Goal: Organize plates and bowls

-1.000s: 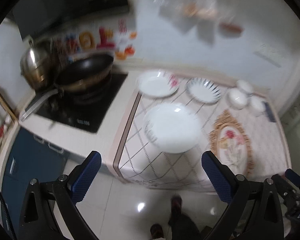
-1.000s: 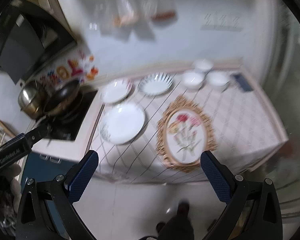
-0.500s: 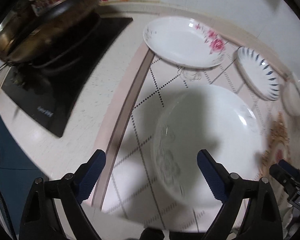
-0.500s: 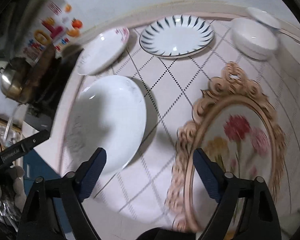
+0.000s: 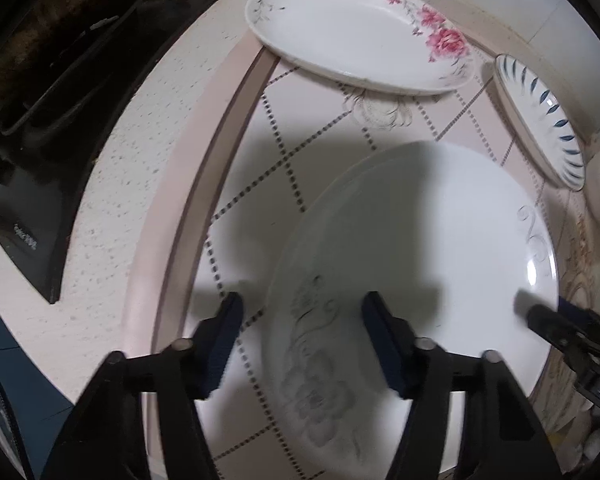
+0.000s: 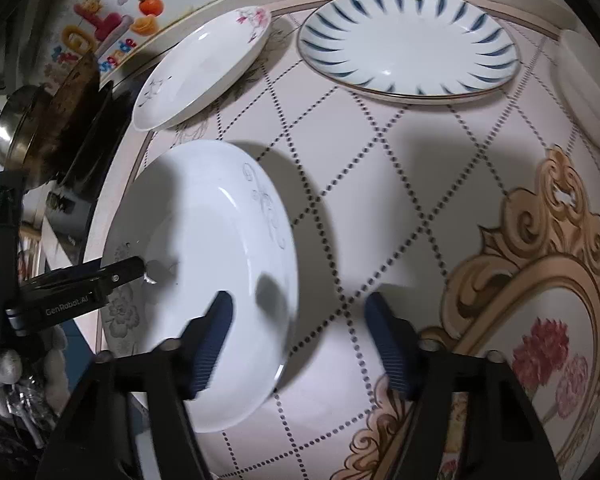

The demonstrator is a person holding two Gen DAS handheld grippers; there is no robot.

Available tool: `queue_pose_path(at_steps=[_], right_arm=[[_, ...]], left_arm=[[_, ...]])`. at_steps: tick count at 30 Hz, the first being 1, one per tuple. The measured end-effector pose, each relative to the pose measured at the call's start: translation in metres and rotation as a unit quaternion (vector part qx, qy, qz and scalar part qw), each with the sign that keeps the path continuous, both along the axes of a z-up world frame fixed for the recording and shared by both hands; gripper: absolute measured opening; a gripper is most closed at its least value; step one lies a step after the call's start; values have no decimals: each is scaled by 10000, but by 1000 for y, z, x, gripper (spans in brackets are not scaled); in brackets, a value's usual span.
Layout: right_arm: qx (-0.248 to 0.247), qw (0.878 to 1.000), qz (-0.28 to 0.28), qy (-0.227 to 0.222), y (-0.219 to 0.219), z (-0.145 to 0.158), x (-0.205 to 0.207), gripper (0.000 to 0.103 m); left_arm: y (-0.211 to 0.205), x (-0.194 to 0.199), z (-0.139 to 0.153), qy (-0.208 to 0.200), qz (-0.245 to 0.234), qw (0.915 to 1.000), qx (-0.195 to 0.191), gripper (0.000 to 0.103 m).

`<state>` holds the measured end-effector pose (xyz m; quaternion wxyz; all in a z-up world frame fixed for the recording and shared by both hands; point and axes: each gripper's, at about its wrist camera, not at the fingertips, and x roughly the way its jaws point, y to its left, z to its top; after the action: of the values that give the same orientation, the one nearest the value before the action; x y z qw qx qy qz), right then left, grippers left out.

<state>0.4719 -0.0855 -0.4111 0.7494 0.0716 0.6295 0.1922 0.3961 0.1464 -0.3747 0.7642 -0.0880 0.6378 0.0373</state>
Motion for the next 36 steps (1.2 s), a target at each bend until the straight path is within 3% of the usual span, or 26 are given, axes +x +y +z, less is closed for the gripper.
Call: queue_pose_path(at_steps=[1, 2, 4, 5, 13, 18, 30, 36], right_arm=[[64, 10000, 36, 23, 2, -1, 2, 46], [93, 9999, 65, 45, 3, -2, 3, 41], [146, 9998, 126, 37, 8, -3, 6, 18], [242, 9996, 133, 83, 8, -4, 6, 16], [312, 9994, 45, 172, 5, -4, 8, 16], [381, 9989, -99, 246, -13, 1, 5, 16], [253, 9978, -605, 70, -96, 47, -14, 16], [113, 9951, -966, 194, -146, 43, -29, 16]], left_arm=[[-1, 0, 1, -14, 2, 10000, -41, 44], [-1, -1, 1, -18, 32, 10000, -36, 44], [0, -2, 1, -37, 64, 10000, -46, 44], [0, -3, 1, -33, 87, 9999, -49, 43], [-3, 10, 6, 39, 205, 9997, -155, 39], [-32, 13, 20, -31, 60, 9998, -182, 39], [-115, 12, 44, -205, -665, 9962, -515, 39], [-157, 15, 35, -134, -987, 9934, -569, 39]])
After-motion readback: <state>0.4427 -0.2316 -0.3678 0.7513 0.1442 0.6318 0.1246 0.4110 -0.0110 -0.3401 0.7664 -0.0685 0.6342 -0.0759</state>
